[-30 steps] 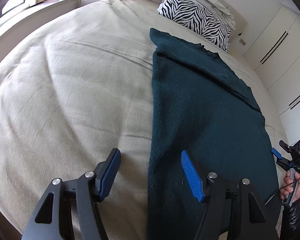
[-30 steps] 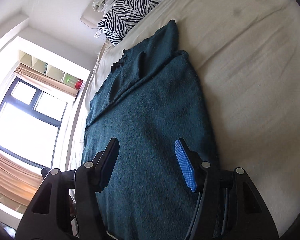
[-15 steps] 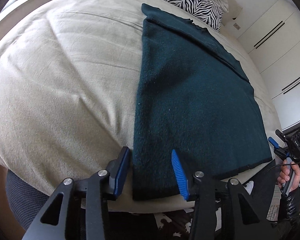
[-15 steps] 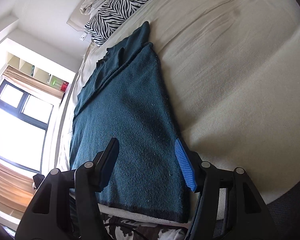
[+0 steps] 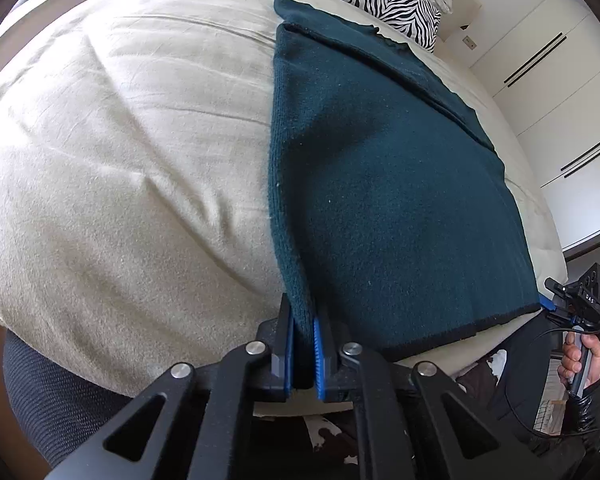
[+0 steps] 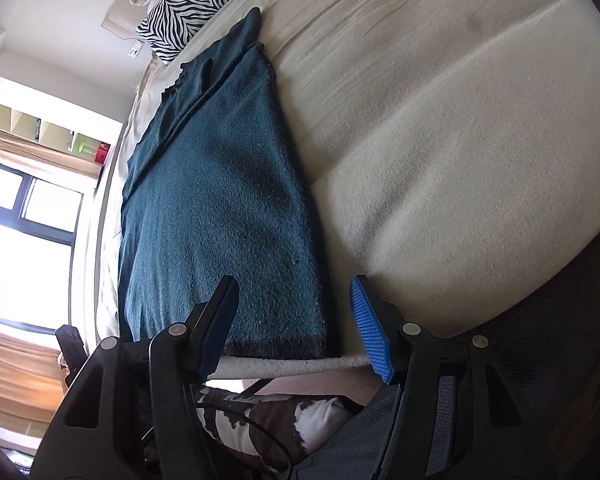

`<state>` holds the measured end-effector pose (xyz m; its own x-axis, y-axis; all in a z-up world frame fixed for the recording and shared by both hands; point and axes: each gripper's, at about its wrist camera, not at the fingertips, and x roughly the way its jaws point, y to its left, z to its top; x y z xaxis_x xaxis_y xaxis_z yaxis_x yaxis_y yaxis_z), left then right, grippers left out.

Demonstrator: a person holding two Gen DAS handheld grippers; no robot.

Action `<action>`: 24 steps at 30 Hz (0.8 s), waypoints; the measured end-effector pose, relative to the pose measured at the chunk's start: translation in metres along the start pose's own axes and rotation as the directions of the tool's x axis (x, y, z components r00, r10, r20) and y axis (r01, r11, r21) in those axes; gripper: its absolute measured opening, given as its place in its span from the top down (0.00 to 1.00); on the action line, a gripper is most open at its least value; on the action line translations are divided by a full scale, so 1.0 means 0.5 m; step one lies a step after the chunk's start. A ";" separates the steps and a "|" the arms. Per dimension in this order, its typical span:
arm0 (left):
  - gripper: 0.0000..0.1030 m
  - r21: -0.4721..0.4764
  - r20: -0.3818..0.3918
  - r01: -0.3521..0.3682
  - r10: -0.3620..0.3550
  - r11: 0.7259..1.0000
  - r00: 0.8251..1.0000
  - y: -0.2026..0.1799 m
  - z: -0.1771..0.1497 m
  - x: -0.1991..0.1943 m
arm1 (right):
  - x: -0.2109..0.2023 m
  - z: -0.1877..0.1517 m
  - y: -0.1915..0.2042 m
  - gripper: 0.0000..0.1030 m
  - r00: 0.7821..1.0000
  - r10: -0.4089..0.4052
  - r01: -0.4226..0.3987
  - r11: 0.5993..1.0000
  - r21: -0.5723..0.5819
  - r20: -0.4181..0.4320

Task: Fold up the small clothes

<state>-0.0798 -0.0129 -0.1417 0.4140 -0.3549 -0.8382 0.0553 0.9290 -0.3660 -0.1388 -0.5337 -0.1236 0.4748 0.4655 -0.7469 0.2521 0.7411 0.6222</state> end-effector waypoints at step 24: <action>0.94 -0.172 0.168 0.380 -0.353 0.909 0.921 0.045 0.038 -0.104 | -0.031 0.090 0.092 0.94 0.961 0.269 -0.268 0.963 -0.030 0.063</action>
<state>-0.0825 0.0283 -0.0986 0.5144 -0.6366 -0.5745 0.0509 0.6915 -0.7206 -0.0967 -0.5283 -0.0729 0.5769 0.6166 -0.5358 0.0901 0.6038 0.7920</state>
